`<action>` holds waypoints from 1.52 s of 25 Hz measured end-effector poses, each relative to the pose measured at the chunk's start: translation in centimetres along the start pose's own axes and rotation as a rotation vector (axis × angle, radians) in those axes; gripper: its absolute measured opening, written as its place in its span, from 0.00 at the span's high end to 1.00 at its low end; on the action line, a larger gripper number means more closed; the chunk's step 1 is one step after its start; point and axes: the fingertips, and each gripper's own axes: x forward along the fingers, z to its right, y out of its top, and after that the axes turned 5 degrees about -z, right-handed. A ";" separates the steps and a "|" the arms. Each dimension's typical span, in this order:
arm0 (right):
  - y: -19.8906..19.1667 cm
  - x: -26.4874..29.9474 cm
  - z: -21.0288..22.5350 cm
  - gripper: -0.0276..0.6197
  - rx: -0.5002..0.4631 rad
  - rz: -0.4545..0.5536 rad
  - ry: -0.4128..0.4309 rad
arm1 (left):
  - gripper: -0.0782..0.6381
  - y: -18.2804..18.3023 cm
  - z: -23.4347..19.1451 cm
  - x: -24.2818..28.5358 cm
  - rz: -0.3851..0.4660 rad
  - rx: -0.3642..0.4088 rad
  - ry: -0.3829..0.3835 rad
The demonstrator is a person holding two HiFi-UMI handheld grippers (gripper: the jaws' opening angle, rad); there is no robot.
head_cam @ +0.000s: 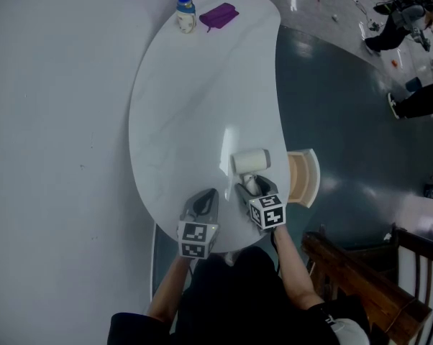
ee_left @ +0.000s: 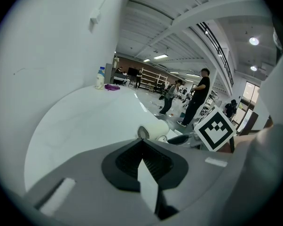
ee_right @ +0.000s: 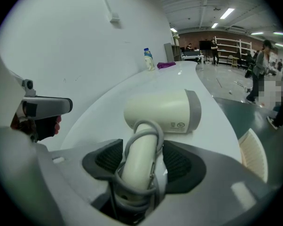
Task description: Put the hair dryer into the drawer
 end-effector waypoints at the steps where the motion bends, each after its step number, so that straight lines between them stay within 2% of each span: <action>1: 0.0 0.0 0.0 0.56 -0.003 -0.003 -0.001 | 0.88 0.0 -0.1 0.0 0.000 -0.001 -0.001; 19: -0.2 -0.5 -0.2 0.61 0.028 -0.002 0.051 | 0.88 0.7 -0.8 -1.1 0.019 -0.004 0.002; 27: 0.9 -3.6 -0.2 0.62 0.060 0.077 0.036 | 0.88 1.5 -0.6 -2.4 0.042 0.028 -0.001; 38: 0.7 -11.4 2.6 0.62 0.127 0.182 -0.049 | 0.88 4.1 5.3 -2.4 0.083 0.123 -0.106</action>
